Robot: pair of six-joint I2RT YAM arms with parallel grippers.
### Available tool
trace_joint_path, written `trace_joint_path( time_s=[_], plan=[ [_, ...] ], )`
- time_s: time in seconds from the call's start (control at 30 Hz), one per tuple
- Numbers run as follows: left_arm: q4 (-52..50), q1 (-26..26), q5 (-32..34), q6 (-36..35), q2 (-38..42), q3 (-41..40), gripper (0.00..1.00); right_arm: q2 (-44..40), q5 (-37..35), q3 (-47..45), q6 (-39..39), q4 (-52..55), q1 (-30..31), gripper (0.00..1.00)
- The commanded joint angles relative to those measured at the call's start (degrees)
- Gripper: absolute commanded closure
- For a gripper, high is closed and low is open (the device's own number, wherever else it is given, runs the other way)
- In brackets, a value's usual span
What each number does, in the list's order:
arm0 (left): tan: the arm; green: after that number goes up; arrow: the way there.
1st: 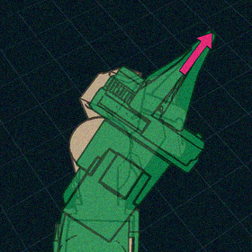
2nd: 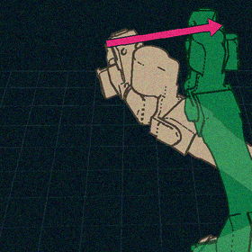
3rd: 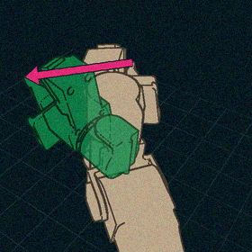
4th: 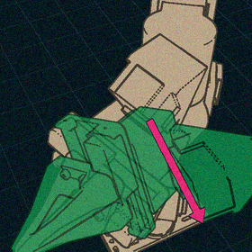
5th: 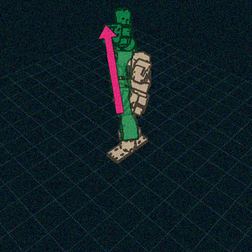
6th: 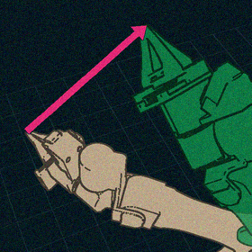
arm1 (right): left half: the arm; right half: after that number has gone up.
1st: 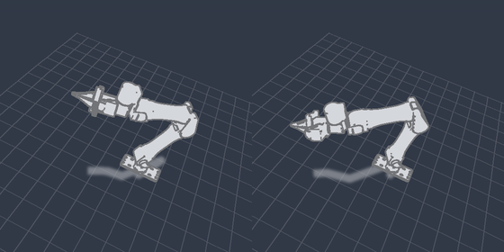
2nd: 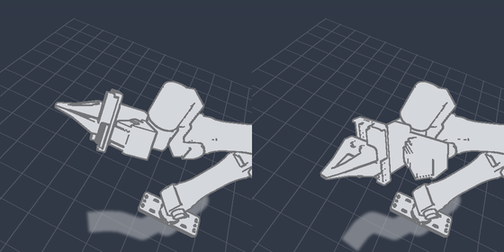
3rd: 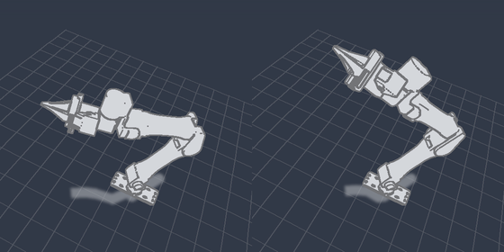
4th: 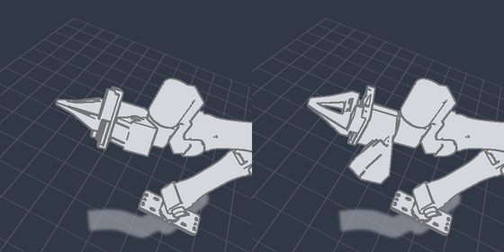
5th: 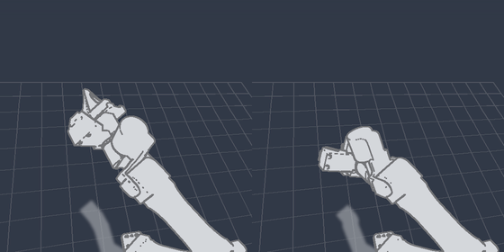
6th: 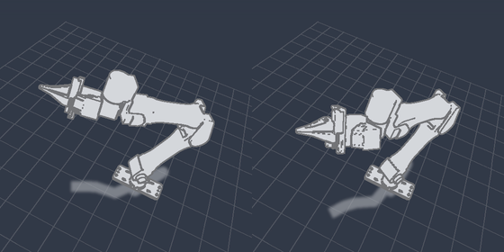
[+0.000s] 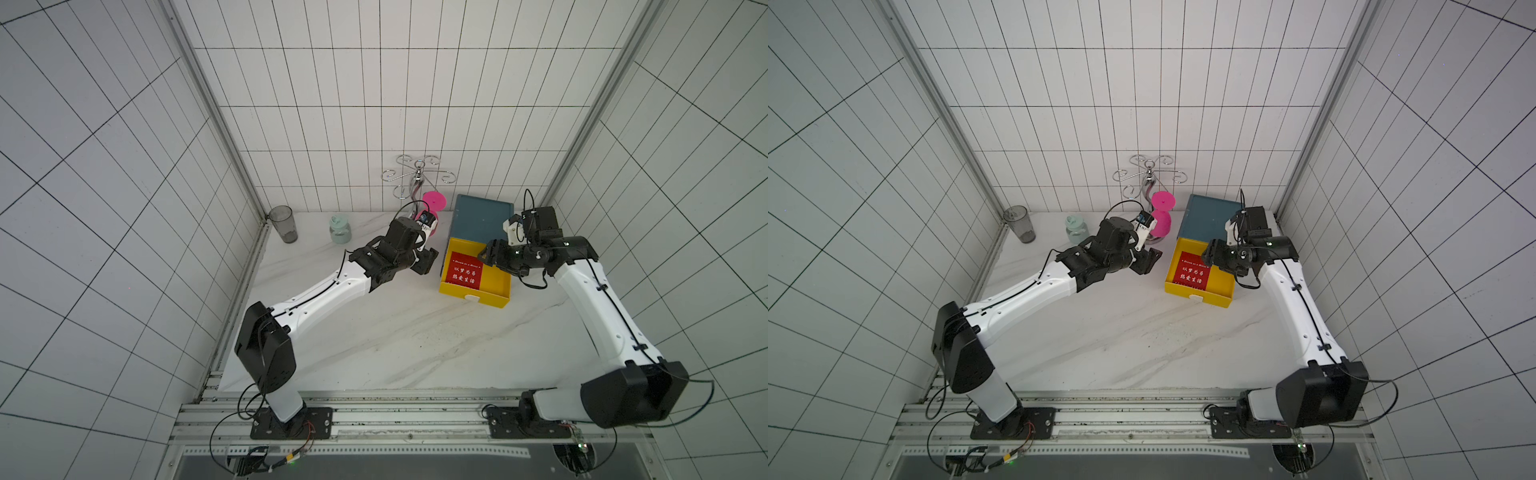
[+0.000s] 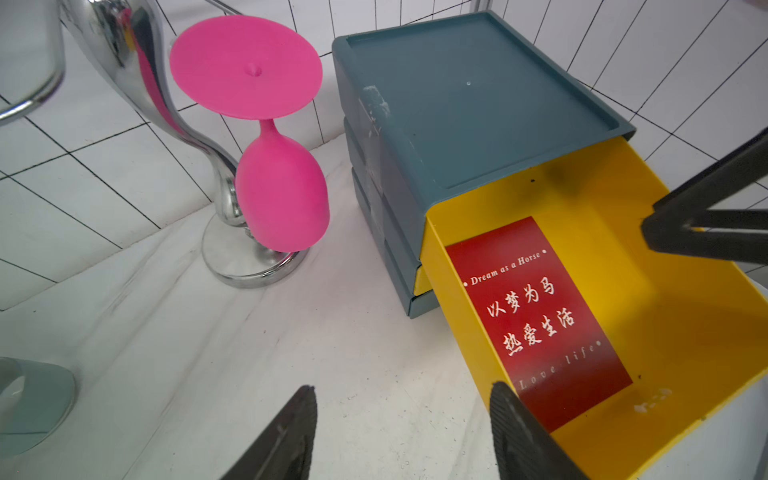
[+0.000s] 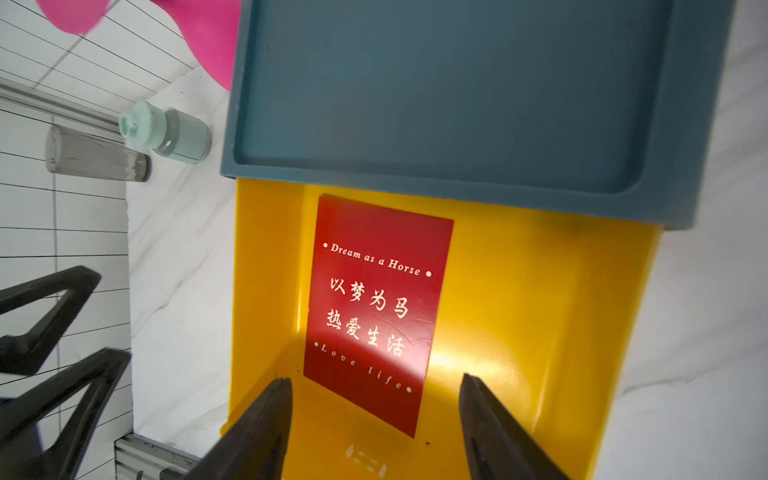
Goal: Take the postcards out of the drawer
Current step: Pick up the postcard from the drawer.
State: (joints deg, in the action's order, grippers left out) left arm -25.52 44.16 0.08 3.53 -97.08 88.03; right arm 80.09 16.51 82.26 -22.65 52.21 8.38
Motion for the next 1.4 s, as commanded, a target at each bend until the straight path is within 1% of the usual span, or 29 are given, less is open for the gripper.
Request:
trace_joint_path(
  time_s=[0.0,0.13,0.27,0.4,0.7,0.9,1.0,1.2,1.37],
  plan=[
    [0.3,0.0,-4.3,1.9,0.1,0.4,0.35,1.0,-4.3,-2.1,-2.3,-1.3,2.6,0.30],
    [-1.0,-0.1,-5.1,2.2,-1.4,1.4,0.35,2.8,-7.1,-2.2,-4.1,-1.9,4.7,0.24],
    [-2.1,-0.2,-5.6,2.3,-2.7,2.4,0.35,4.5,-9.0,-2.3,-5.9,-2.0,5.4,0.18],
    [-2.1,-0.3,-6.6,2.3,-3.2,2.6,0.35,5.2,-10.3,-3.3,-7.4,-2.7,5.6,0.15],
    [-2.1,-0.5,-7.5,2.2,-3.8,2.8,0.35,6.9,-8.2,-5.0,-8.8,-6.7,5.6,0.14],
    [-4.1,-1.0,-7.5,1.3,-4.4,4.0,0.35,8.2,-6.9,-6.0,-9.5,-8.8,5.6,0.15],
    [-3.7,-1.0,-8.9,1.2,-4.4,4.0,0.35,8.8,-6.3,-6.1,-9.8,-9.4,5.6,0.16],
    [-4.2,-1.0,-9.4,0.6,-5.0,4.7,0.35,9.3,-5.5,-7.1,-10.2,-9.9,5.6,0.17],
    [-4.1,-1.0,-11.1,1.3,-5.5,4.7,0.35,9.6,-4.8,-8.1,-11.1,-12.7,5.6,0.18]
  ],
)
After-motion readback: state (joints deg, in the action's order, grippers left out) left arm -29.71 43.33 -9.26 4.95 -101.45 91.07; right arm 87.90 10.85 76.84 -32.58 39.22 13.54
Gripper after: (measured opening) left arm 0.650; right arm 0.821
